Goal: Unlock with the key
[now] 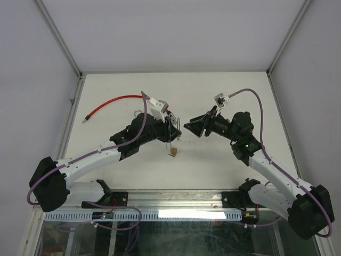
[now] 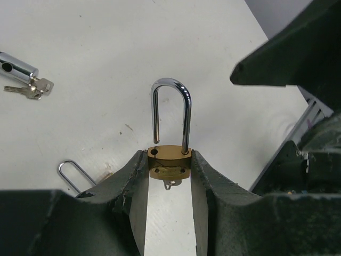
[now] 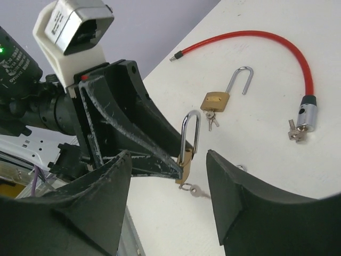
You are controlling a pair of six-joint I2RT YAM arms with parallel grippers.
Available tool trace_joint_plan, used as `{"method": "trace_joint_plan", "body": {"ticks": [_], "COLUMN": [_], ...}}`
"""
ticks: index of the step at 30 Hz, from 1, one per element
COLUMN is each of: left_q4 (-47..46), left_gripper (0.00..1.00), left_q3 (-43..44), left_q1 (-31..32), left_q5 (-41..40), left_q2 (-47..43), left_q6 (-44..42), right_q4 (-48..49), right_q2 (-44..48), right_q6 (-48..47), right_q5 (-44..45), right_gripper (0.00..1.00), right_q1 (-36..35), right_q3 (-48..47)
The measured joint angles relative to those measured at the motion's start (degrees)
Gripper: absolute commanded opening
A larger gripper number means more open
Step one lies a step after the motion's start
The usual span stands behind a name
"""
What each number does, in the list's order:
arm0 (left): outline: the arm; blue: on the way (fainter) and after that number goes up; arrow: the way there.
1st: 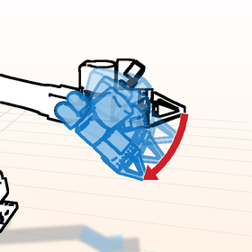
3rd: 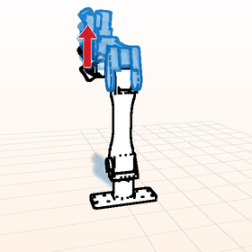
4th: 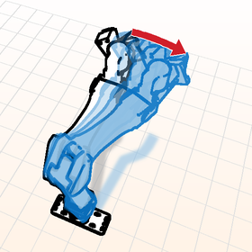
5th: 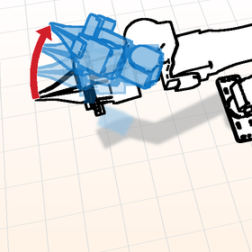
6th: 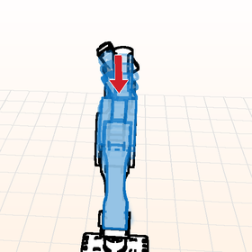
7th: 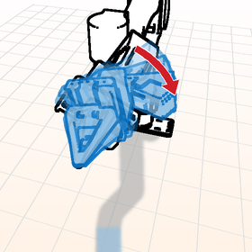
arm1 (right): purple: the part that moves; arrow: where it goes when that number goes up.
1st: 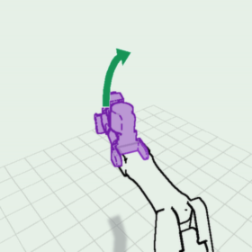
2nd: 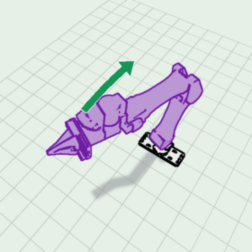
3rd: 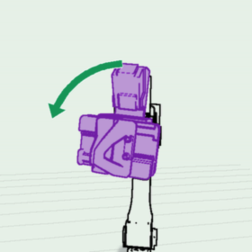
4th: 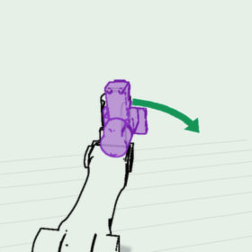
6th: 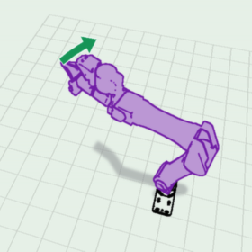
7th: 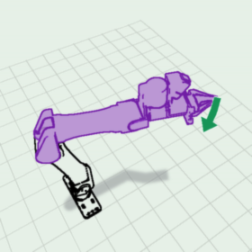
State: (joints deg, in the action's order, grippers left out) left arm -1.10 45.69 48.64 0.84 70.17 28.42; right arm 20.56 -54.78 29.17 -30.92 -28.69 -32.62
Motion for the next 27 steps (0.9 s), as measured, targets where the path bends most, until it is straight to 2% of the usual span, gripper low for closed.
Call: {"method": "trace_joint_plan", "body": {"ticks": [10,13,16,19,21,22,25,27], "left_q4": [1.7,2.0,2.1,2.2,2.1,2.1,1.8,1.4], "left_gripper": [0.04,0.05,0.07,0.15,0.28,0.38,0.74,0.86], "left_q3": [2.0,2.3,2.5,2.5,2.5,2.5,2.4,2.3], "left_q1": [0.9,1.3,1.3,1.3,1.3,1.3,1.3,1.3], "left_q5": [5.3,5.6,5.7,5.7,5.4,5.3,5.2,5.1], "left_q2": [1.8,2.5,2.7,2.7,2.7,2.7,2.7,2.7], "left_q6": [-6.2,-6.8,-6.9,-6.9,-6.8,-6.8,-5.9,-5.5], "right_q4": [-1.6,-1.6,-1.0,-0.4,0.0,0.3,1.1,1.0], "right_q2": [-9.5,-12.0,-13.5,-14.1,-14.2,-14.1,-13.6,-12.5], "right_q6": [-0.3,0.1,0.9,1.7,2.1,2.2,2.3,2.3], "right_q5": [-0.6,-1.0,-1.8,-2.6,-3.1,-3.5,-3.8,-3.8], "right_gripper": [0.61,0.5,0.3,0.12,0.03,0.0,0.0,0.0], "right_q1": [-0.7,-1.4,-2.0,-2.1,-2.2,-2.2,-2.1,-2.1], "right_q3": [-5.3,-5.5,-5.5,-5.5,-5.4,-5.3,-4.6,-3.5]}}
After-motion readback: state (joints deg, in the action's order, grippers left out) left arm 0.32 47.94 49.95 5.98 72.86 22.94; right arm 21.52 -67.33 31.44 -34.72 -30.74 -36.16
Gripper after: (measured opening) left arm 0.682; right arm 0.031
